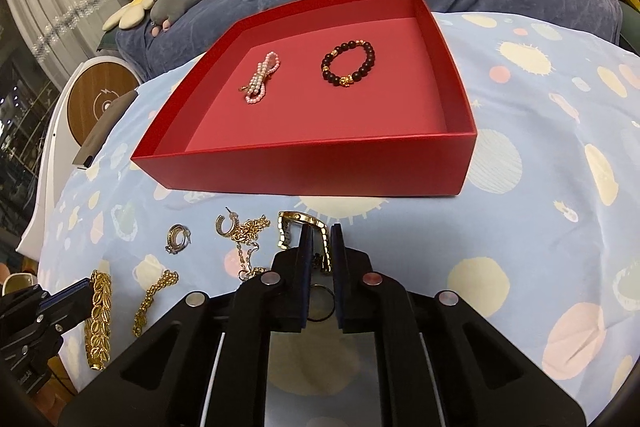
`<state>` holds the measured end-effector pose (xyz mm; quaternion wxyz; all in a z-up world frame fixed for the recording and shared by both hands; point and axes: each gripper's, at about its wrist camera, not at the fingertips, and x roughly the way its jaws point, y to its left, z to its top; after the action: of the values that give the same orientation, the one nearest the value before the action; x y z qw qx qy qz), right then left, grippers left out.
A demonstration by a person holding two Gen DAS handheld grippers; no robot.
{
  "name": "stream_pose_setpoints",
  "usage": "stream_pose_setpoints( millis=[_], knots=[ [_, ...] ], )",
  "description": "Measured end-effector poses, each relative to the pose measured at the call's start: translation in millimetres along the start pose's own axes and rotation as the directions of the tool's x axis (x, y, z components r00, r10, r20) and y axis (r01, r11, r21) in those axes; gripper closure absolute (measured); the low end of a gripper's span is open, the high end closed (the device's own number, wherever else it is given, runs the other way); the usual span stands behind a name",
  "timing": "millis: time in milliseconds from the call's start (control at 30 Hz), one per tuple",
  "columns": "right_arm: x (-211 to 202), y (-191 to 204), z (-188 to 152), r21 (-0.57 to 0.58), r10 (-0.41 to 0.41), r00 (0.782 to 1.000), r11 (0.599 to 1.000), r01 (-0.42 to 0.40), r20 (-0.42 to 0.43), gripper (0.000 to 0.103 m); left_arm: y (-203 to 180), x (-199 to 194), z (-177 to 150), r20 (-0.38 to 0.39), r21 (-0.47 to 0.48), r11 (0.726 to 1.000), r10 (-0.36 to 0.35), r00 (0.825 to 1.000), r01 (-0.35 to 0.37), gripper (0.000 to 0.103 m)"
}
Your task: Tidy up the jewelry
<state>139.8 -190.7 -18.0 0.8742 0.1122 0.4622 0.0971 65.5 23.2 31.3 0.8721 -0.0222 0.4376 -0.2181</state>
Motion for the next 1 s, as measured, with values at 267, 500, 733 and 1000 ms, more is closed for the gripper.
stream_pose_setpoints(
  millis=[267,500,733,1000],
  knots=[
    [-2,6,-1,-0.035,-0.018,1.0,0.999,0.019,0.022,0.095,-2,2,0,-0.004,0.002,1.0,0.002,1.0,-0.002,0.102],
    [-41,16,9,-0.056,0.011,0.993,0.998,-0.005,0.122,0.103,-2,-4,12,0.021,-0.011,1.0,0.002,1.0,-0.001,0.102],
    [-66,19,21,-0.095,0.03,0.988,0.995,-0.016,0.15,0.103,0,-13,32,0.075,-0.034,0.999,0.032,0.997,-0.029,0.102],
    [-29,14,-3,-0.096,-0.004,1.0,0.995,0.006,0.02,0.076,-1,-6,28,0.052,-0.028,0.999,0.037,0.998,-0.036,0.102]
  ],
)
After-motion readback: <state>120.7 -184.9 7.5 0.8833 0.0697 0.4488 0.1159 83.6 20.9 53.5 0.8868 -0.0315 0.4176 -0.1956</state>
